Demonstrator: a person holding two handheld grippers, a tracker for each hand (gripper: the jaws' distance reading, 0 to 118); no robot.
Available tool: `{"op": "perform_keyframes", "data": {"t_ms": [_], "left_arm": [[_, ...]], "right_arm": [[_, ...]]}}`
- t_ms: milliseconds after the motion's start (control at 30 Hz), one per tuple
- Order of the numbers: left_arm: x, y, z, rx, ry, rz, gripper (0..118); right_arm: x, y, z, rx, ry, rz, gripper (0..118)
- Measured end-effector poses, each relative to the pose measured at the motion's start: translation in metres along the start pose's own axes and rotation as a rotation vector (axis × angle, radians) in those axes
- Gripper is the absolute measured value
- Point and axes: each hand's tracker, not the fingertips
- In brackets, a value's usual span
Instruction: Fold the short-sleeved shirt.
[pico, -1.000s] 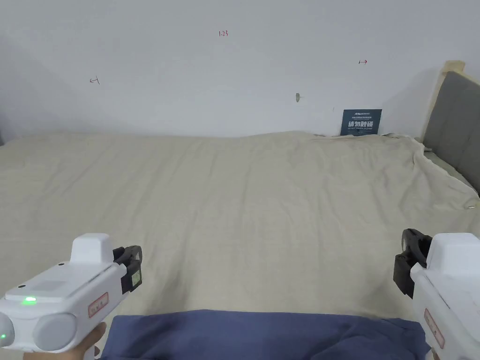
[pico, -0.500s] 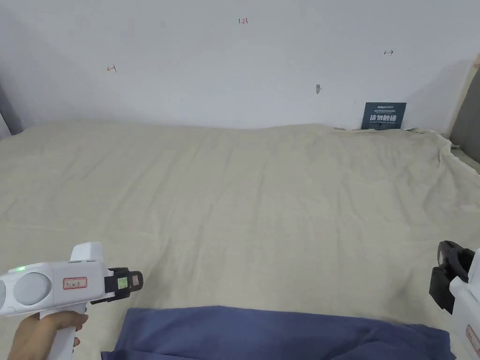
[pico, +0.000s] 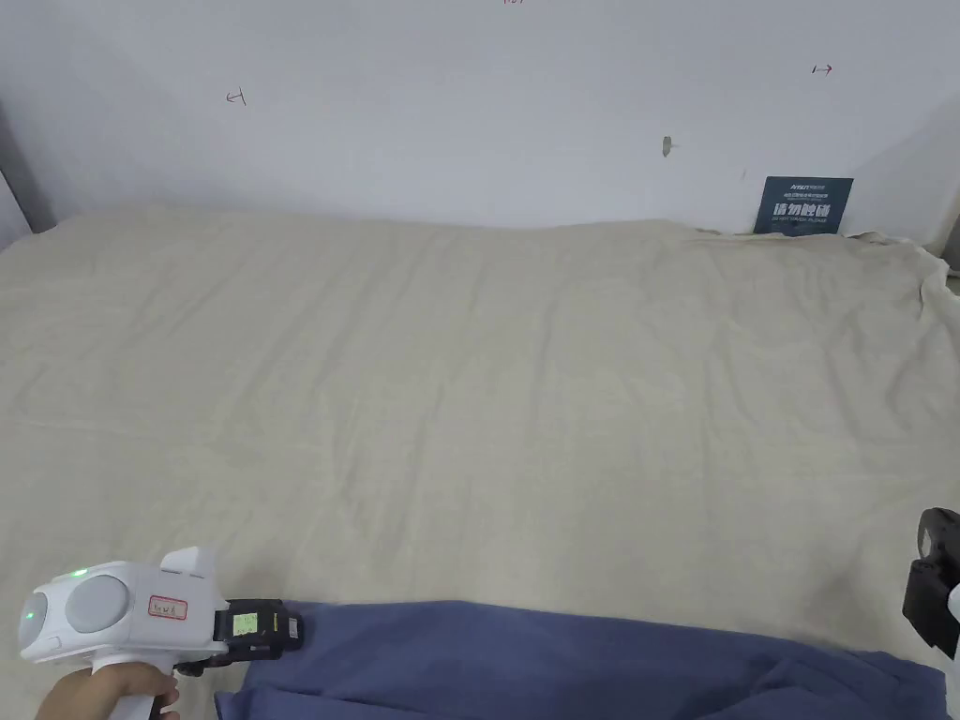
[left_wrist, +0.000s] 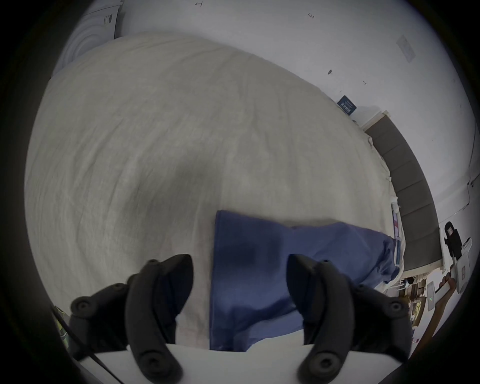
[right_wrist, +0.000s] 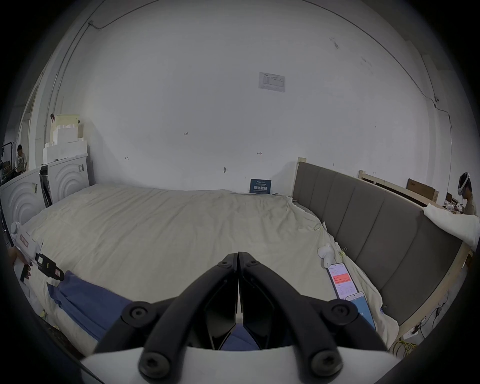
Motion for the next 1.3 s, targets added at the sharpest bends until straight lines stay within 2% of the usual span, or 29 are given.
{"op": "perform_keyframes", "data": {"t_ms": [200,267,400,500,533,600,833,1000,1100,1300], "left_arm": [[0.003,-0.009,-0.010,-0.036,-0.014,-0.019,82],[0.006,-0.011,-0.014,-0.051,0.006,-0.046,77],[0.013,-0.012,-0.013,-0.038,0.060,-0.117,42],[0.019,-0.016,-0.018,-0.045,0.016,-0.124,17],[0.022,-0.017,-0.021,-0.050,0.001,-0.125,11],[0.033,-0.021,-0.024,-0.058,-0.001,-0.123,6],[0.035,-0.012,-0.002,-0.017,0.067,-0.217,0],[0.029,0.004,0.032,0.036,0.035,-0.180,0],[0.027,0.011,0.045,0.043,0.095,-0.210,0],[0.000,0.021,0.066,0.030,0.189,-0.133,0]], "right_arm": [[-0.004,-0.003,-0.007,-0.024,0.009,0.000,0],[-0.012,0.001,-0.002,-0.027,0.011,0.002,0],[-0.014,0.002,-0.002,-0.030,0.007,0.007,0],[-0.013,0.001,-0.002,-0.034,0.009,0.001,0],[-0.012,0.001,-0.002,-0.036,0.010,-0.001,0],[-0.012,0.001,-0.001,-0.036,0.009,-0.004,0],[-0.003,0.003,0.005,-0.032,0.004,-0.007,0],[0.002,0.007,0.005,-0.017,-0.004,-0.019,0],[0.003,0.009,0.005,-0.010,-0.004,-0.024,0],[0.002,0.011,0.007,0.001,0.011,-0.028,0]]}}
